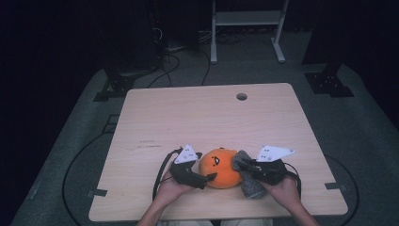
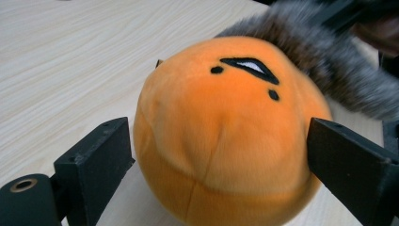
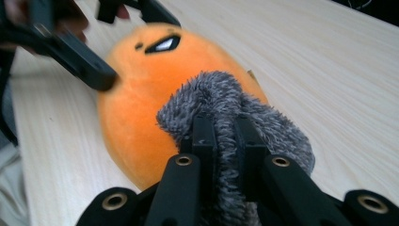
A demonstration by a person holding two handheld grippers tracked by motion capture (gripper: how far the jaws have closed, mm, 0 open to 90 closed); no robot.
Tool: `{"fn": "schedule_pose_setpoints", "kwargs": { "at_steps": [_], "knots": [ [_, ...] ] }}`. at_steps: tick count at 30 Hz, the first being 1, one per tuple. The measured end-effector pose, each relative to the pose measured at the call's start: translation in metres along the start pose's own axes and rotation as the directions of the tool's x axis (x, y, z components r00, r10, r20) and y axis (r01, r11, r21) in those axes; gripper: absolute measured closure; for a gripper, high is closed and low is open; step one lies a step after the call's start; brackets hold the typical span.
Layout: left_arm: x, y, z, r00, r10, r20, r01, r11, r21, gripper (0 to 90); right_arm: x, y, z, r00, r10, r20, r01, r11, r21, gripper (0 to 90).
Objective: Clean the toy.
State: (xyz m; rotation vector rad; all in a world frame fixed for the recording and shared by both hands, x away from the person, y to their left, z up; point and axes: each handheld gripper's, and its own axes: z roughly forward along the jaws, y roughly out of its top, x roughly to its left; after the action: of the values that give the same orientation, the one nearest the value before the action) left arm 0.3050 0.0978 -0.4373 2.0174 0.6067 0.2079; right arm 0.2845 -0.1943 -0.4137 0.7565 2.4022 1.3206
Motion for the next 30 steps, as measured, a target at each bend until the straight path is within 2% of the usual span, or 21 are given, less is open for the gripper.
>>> {"fn": "schedule_pose_setpoints", "kwargs": {
  "at_steps": [2,5,6,9,10,11,13,14,15,17,18,19,20,21,22,23,24,25,27,28,30],
  "knots": [
    [0.001,-0.003,-0.001,0.9991,-0.022,0.035,0.023,0.9994,-0.026,22.6,0.006,0.005,-0.005,0.9999,-0.014,-0.001,0.014,0.999,-0.046,81.0],
    [-0.009,0.004,-0.003,0.9956,0.093,-0.004,-0.093,0.9951,-0.032,40.9,0.022,0.016,-0.007,0.9969,-0.075,-0.026,0.073,0.994,-0.078,81.0],
    [-0.009,0.004,-0.003,0.9956,0.093,-0.004,-0.093,0.9951,-0.032,42.7,0.027,0.019,-0.005,0.9948,-0.097,-0.029,0.095,0.993,-0.071,81.0],
    [-0.019,0.012,-0.008,0.9768,0.213,-0.022,-0.213,0.9768,-0.016,43.7,0.028,0.015,0.003,0.9935,-0.106,-0.043,0.104,0.994,-0.039,80.9],
    [-0.019,0.012,-0.008,0.9768,0.213,-0.022,-0.213,0.9768,-0.016,41.9,0.028,0.015,0.003,0.9935,-0.106,-0.043,0.104,0.994,-0.039,80.9],
    [-0.016,0.01,-0.006,0.9858,0.167,-0.016,-0.168,0.9858,-0.013,35.1,0.024,0.007,0.009,0.9955,-0.061,-0.072,0.059,0.998,-0.035,81.0],
    [-0.01,0.007,-0.001,0.9976,0.062,-0.03,-0.063,0.998,-0.008,16.2,0.023,0.006,0.011,0.9957,-0.063,-0.068,0.062,0.998,-0.016,81.0],
    [-0.01,0.007,-0.001,0.9976,0.062,-0.03,-0.063,0.998,-0.008,10.3,0.023,0.006,0.011,0.9957,-0.063,-0.068,0.062,0.998,-0.016,81.0],
    [-0.006,0.005,0.003,1.0,-0.007,0.003,0.007,0.9997,0.021,10.1,0.024,0.007,0.011,0.9955,-0.068,-0.067,0.067,0.998,-0.013,81.0],
    [-0.007,0.004,0.003,0.9998,0.017,-0.007,-0.016,0.9998,0.011,14.9,0.025,0.009,0.011,0.9953,-0.073,-0.064,0.072,0.997,-0.015,81.0],
    [-0.012,0.006,-0.001,0.9947,0.096,-0.036,-0.096,0.9953,-0.006,32.6,0.027,0.013,0.006,0.9958,-0.08,-0.044,0.078,0.996,-0.046,81.0],
    [-0.017,0.009,-0.002,0.9875,0.147,-0.056,-0.148,0.989,-0.007,36.7,0.027,0.015,0.004,0.996,-0.08,-0.041,0.077,0.995,-0.06,81.0],
    [-0.017,0.009,-0.002,0.9875,0.147,-0.056,-0.148,0.989,-0.007,39.5,0.027,0.018,0.001,0.9962,-0.08,-0.035,0.078,0.994,-0.075,81.0],
    [-0.027,0.013,-0.004,0.9511,0.287,-0.115,-0.289,0.9575,0.001,41.0,0.026,0.019,-0.002,0.9964,-0.081,-0.025,0.078,0.993,-0.086,81.0],
    [-0.031,0.014,-0.003,0.9337,0.333,-0.132,-0.334,0.9425,0.016,41.1,0.024,0.019,-0.003,0.9967,-0.079,-0.017,0.077,0.992,-0.098,80.9],
    [-0.032,0.015,-0.002,0.9264,0.358,-0.117,-0.357,0.9337,0.029,40.5,0.021,0.018,-0.003,0.9973,-0.071,-0.018,0.069,0.993,-0.097,80.9],
    [-0.032,0.015,-0.001,0.9292,0.353,-0.108,-0.353,0.9354,0.024,37.6,0.019,0.016,-0.001,0.998,-0.06,-0.021,0.058,0.995,-0.08,80.9],
    [-0.031,0.014,0.0,0.9401,0.322,-0.112,-0.323,0.9465,0.011,30.4,0.017,0.013,0.002,0.9984,-0.05,-0.027,0.048,0.997,-0.065,80.9],
    [-0.021,0.014,0.001,0.981,0.182,-0.069,-0.184,0.9824,-0.033,13.1,0.014,0.008,0.006,0.9985,-0.022,-0.049,0.02,0.999,-0.045,80.9],
    [-0.016,0.013,0.001,0.9927,0.11,-0.049,-0.113,0.9925,-0.048,13.0,0.015,0.009,0.007,0.9982,-0.023,-0.055,0.021,0.999,-0.046,80.9],
    [-0.015,0.01,0.001,0.9887,0.137,-0.062,-0.14,0.9888,-0.052,27.3,0.02,0.013,0.006,0.9972,-0.037,-0.064,0.033,0.998,-0.06,80.9]
  ]
}}
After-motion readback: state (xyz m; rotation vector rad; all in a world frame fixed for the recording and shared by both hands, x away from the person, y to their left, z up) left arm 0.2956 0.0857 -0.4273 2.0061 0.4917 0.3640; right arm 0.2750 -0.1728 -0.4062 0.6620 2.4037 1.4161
